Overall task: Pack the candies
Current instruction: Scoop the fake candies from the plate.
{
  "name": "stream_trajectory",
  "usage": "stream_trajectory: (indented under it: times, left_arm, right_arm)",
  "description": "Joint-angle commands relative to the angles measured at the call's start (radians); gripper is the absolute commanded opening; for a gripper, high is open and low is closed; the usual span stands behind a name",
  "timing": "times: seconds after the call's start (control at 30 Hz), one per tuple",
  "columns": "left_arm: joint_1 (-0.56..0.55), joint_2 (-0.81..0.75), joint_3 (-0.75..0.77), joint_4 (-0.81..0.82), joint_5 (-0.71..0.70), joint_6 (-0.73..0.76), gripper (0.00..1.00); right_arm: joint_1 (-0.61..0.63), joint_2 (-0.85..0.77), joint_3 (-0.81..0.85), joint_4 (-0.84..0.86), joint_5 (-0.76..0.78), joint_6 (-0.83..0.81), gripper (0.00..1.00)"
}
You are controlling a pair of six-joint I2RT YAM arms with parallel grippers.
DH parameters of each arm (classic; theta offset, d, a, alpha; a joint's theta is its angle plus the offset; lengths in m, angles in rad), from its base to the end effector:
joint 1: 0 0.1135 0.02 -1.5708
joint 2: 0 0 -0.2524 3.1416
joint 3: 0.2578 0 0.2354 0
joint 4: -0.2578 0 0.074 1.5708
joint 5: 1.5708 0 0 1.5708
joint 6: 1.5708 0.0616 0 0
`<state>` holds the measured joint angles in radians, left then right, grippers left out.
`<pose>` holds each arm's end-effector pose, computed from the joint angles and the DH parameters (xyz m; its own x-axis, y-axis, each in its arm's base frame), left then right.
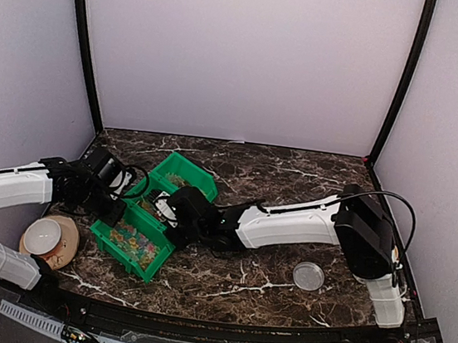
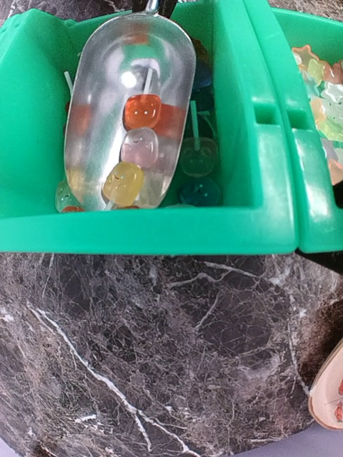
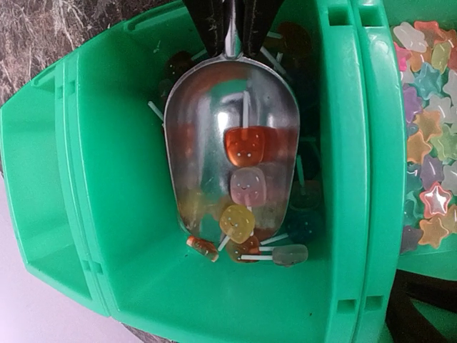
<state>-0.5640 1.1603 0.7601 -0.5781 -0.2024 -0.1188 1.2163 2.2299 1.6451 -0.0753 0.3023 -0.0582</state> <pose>0.1987 -0.1111 0.2001 -0.7469 0.3351 -0.5743 0.3427 0.9342 0.0994 0.1916 0.4648 0.1560 -0.1652 -0.6062 -0.7780 -0.8247 0.5176 -0.2282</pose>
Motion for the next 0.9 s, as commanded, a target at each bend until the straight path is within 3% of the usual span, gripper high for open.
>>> stream_trajectory:
  times: [0.0, 0.87]
  left_arm:
    - [-0.016, -0.059, 0.028, 0.117, 0.048, 0.013, 0.0]
    - [-0.016, -0.054, 0.029, 0.113, 0.04, 0.012, 0.0]
  right_arm:
    - [0.005, -0.03, -0.091, 0.136, -0.065, 0.01, 0.0]
    - [-0.005, -0.22, -0.44, 0.547, 0.089, 0.023, 0.0]
